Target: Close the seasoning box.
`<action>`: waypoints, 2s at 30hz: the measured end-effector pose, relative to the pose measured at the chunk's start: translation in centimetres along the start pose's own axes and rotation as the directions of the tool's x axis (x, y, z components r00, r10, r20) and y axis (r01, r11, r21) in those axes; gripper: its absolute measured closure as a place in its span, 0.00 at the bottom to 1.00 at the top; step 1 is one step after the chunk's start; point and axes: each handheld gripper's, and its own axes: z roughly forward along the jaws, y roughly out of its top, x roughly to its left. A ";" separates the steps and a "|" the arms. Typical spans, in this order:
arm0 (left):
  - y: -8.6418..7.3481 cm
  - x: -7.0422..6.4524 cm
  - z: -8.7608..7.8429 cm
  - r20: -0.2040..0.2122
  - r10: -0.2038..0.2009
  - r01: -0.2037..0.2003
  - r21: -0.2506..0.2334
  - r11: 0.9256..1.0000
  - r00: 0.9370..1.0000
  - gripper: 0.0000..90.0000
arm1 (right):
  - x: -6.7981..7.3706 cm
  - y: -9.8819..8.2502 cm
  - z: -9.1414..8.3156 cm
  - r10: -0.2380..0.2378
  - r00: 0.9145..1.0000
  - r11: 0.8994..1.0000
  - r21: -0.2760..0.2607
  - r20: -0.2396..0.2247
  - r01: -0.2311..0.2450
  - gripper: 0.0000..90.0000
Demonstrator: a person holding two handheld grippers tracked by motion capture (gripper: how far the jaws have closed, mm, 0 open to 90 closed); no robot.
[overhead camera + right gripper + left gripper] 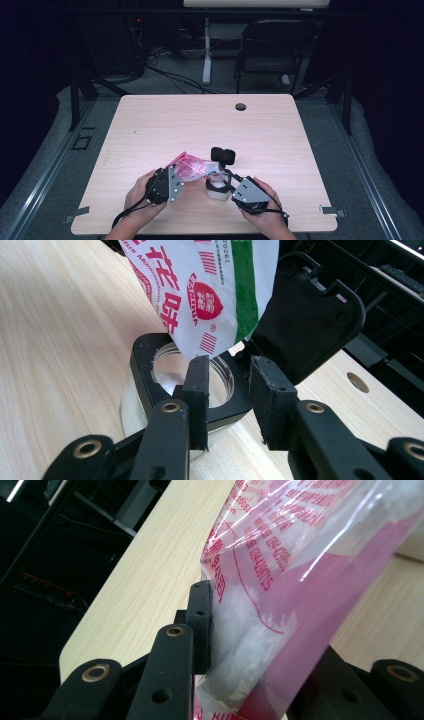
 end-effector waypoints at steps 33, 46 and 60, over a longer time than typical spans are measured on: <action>-0.8 1.1 0.2 0.130 -0.195 0.199 -0.018 0.980 0.972 0.84 | 0.3 0.1 0.2 0.003 1.000 1.000 0.003 -0.021 -0.002 0.78; -0.8 1.4 0.0 0.150 -0.213 0.218 -0.020 0.976 0.965 0.84 | 0.2 0.0 0.1 0.006 1.000 1.000 0.001 -0.017 -0.006 0.78; -1.2 1.1 0.2 0.195 -0.245 0.254 -0.023 0.967 0.950 0.86 | -0.2 -0.1 0.0 0.032 0.999 0.999 -0.011 -0.016 -0.032 0.78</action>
